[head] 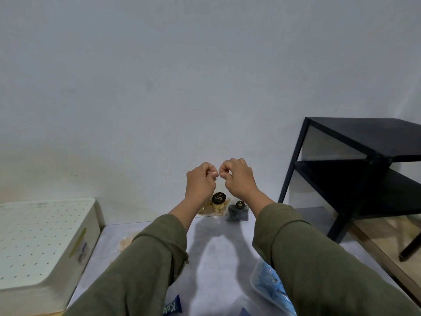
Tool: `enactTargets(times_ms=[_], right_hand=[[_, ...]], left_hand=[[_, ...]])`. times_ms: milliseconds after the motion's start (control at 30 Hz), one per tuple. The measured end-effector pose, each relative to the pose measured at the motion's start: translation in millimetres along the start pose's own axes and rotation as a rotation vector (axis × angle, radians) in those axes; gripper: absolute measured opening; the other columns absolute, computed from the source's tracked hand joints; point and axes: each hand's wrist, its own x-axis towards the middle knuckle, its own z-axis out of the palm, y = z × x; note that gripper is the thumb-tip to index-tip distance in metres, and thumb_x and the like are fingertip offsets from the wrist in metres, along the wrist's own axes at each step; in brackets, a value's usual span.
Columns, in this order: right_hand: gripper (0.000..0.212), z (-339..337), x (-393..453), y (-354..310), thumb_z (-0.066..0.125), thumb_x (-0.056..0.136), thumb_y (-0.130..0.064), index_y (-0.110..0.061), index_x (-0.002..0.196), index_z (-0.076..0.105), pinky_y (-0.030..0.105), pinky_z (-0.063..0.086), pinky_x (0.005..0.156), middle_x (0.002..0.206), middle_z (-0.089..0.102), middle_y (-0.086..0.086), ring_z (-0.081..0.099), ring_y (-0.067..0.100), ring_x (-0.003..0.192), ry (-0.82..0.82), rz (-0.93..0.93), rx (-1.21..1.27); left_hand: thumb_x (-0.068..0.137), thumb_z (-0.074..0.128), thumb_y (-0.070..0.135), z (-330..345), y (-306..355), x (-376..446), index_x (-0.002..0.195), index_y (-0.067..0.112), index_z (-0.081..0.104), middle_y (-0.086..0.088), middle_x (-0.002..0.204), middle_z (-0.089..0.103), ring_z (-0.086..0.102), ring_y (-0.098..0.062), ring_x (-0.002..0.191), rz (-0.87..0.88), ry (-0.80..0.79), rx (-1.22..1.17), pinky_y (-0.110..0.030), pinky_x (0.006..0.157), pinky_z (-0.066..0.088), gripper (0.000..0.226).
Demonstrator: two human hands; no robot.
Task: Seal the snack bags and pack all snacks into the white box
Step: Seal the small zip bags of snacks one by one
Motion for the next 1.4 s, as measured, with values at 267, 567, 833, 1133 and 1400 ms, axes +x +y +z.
enactTargets(times_ms=[267, 567, 833, 1133, 1400], right_hand=[[0.015, -0.3, -2.1, -2.8, 0.049, 0.092, -0.007, -0.014, 0.088, 0.062, 0.034, 0.031, 0.09, 0.09, 0.056, -0.007, 0.042, 0.019, 0.107, -0.008, 0.017, 0.006], [0.01, 1.2, -5.2, -3.2, 0.056, 0.092, -0.017, -0.016, 0.09, 0.066, 0.03, 0.027, 0.089, 0.097, 0.064, -0.001, 0.041, 0.016, 0.11, 0.006, 0.023, 0.071], [0.016, 1.3, -5.3, -0.9, 0.052, 0.088, -0.008, -0.019, 0.079, 0.06, 0.03, 0.034, 0.082, 0.092, 0.062, 0.003, 0.043, 0.021, 0.103, -0.001, 0.069, -0.05], [0.012, -3.6, -13.7, 1.2, 0.052, 0.091, -0.007, -0.011, 0.092, 0.063, 0.027, 0.035, 0.075, 0.098, 0.066, 0.006, 0.045, 0.018, 0.099, -0.035, 0.097, -0.015], [0.01, -9.5, -21.1, 6.7, 0.063, 0.088, -0.017, -0.01, 0.093, 0.068, 0.024, 0.038, 0.076, 0.087, 0.063, 0.0, 0.053, 0.016, 0.091, 0.019, 0.075, 0.131]], left_hand=[[0.091, 0.049, 0.005, -2.5, -1.1, -3.3, 0.085, 0.013, 0.061, -0.004, 0.08, 0.064, 0.057, -0.016, 0.074, -0.052, 0.032, -0.025, -0.013, 0.059, 0.04, 0.016], [0.092, 0.054, 0.008, -10.3, -2.4, -2.7, 0.09, 0.009, 0.065, 0.0, 0.084, 0.064, 0.055, -0.014, 0.08, -0.034, -0.003, 0.028, -0.02, 0.073, 0.037, 0.01], [0.091, 0.058, 0.012, -7.5, -2.7, -3.0, 0.09, 0.012, 0.064, 0.001, 0.089, 0.068, 0.058, -0.01, 0.084, 0.033, -0.077, 0.075, -0.016, 0.072, 0.038, 0.007], [0.092, 0.053, 0.011, -2.3, -4.1, -5.8, 0.082, 0.02, 0.057, 0.004, 0.088, 0.064, 0.057, -0.017, 0.09, -0.004, -0.023, 0.156, -0.026, 0.075, 0.042, 0.014], [0.095, 0.051, 0.02, 1.3, 3.3, -6.2, 0.093, 0.025, 0.06, 0.009, 0.102, 0.062, 0.045, -0.013, 0.111, 0.122, -0.028, 0.434, -0.032, 0.082, 0.023, 0.011]])
